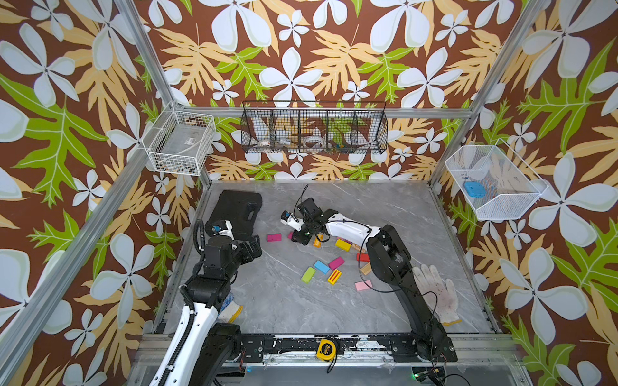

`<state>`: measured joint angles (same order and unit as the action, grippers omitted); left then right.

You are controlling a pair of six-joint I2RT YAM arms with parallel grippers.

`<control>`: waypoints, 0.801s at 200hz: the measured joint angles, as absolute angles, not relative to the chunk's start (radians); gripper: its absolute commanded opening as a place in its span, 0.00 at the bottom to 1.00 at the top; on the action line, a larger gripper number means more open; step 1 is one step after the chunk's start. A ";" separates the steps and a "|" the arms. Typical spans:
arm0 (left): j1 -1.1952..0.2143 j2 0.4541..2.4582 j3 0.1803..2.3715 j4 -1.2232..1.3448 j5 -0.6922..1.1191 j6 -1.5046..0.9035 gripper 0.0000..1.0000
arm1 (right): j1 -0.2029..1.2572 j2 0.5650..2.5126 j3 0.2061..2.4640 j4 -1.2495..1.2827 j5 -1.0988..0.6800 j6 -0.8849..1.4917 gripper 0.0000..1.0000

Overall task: Assemble the number 7 with building blocks
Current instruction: Place the building block at the center of the board.

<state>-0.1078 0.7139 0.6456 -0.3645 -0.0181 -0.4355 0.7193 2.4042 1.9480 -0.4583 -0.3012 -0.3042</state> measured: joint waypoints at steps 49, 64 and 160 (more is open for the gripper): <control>-0.108 0.712 0.646 -0.364 -0.018 -0.435 1.00 | 0.719 2.468 2.038 -0.524 -0.352 -0.494 0.29; -0.108 0.714 0.646 -0.365 -0.018 -0.435 1.00 | 0.718 2.500 2.087 -0.532 -0.363 -0.528 0.30; -0.108 0.803 0.640 -0.337 -0.005 -0.459 0.76 | 0.709 2.483 2.062 -0.514 -0.364 -0.561 0.62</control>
<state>-0.1078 0.8032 0.6399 -0.3367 -0.0048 -0.4591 0.7090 2.4832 2.0617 -0.5144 -0.3641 -0.5610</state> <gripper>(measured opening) 0.850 0.612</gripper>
